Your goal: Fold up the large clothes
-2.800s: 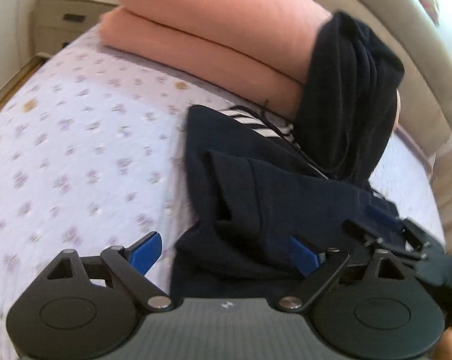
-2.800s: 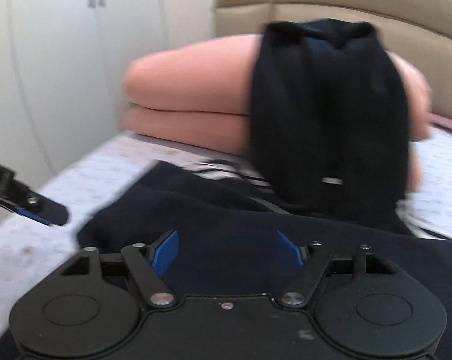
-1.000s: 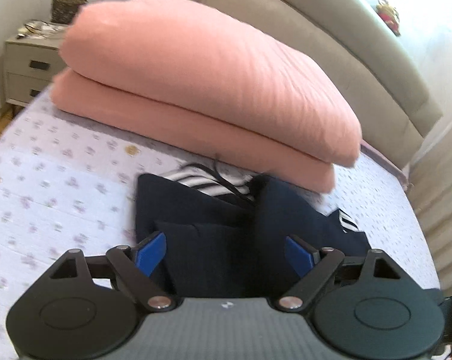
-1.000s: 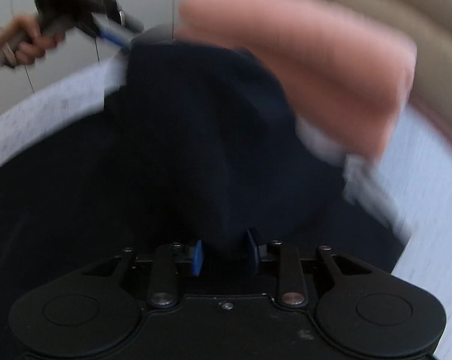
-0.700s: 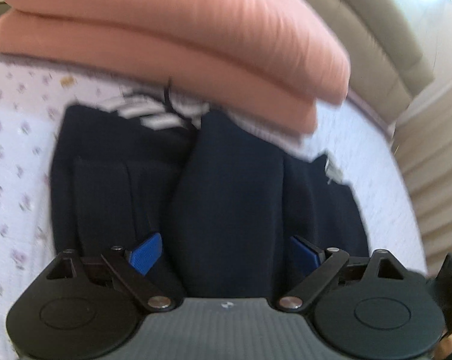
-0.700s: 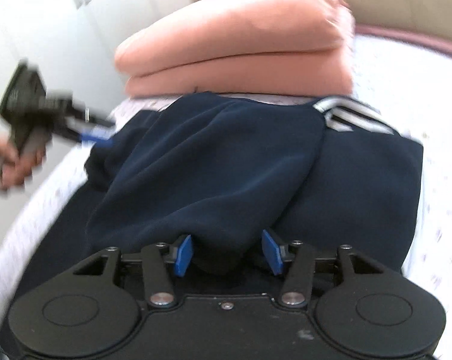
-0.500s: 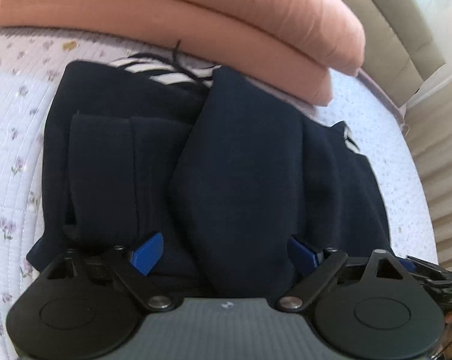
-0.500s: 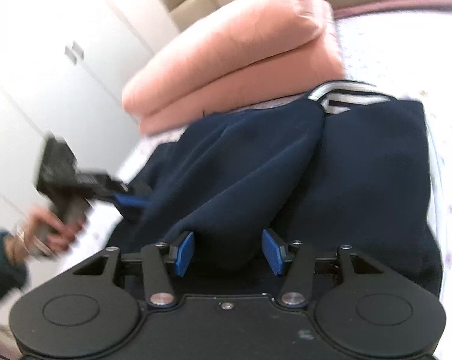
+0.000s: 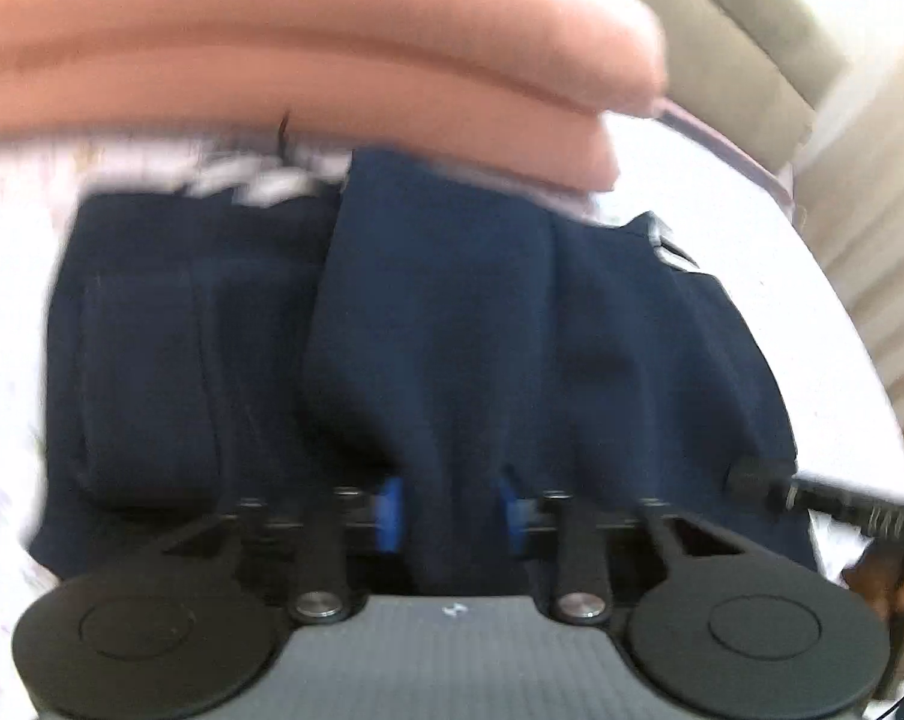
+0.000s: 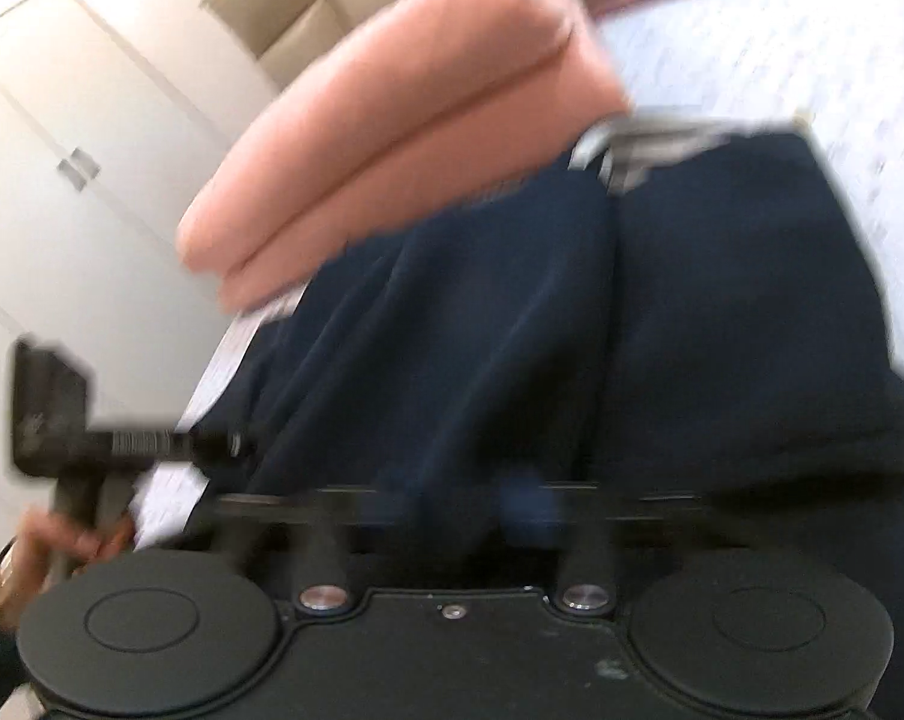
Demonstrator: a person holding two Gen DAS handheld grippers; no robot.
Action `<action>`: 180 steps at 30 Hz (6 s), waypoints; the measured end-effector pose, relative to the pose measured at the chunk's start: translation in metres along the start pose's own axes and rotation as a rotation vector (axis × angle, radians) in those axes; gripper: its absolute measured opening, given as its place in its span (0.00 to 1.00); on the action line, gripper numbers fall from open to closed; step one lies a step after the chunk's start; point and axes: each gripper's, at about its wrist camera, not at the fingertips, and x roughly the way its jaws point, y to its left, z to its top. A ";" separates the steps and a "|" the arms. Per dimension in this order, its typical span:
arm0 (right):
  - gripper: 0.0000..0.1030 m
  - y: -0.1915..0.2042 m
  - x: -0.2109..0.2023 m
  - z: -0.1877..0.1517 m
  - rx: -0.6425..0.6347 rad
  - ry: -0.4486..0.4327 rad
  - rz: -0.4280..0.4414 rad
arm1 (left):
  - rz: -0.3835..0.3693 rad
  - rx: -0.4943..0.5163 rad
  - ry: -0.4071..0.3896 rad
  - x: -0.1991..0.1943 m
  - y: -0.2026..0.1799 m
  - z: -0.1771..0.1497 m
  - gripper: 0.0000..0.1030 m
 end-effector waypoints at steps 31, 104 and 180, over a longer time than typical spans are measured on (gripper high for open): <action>0.84 -0.057 -0.154 -0.092 -0.033 -0.024 -0.221 | -0.072 -0.411 0.012 -0.121 0.114 -0.157 0.82; 0.12 0.001 -0.197 0.042 0.197 -0.366 0.164 | -0.233 -0.472 -0.440 -0.196 0.075 -0.062 0.12; 0.97 -0.021 0.044 0.057 -0.615 0.138 -0.278 | -0.021 0.536 -0.108 0.034 0.017 0.004 1.00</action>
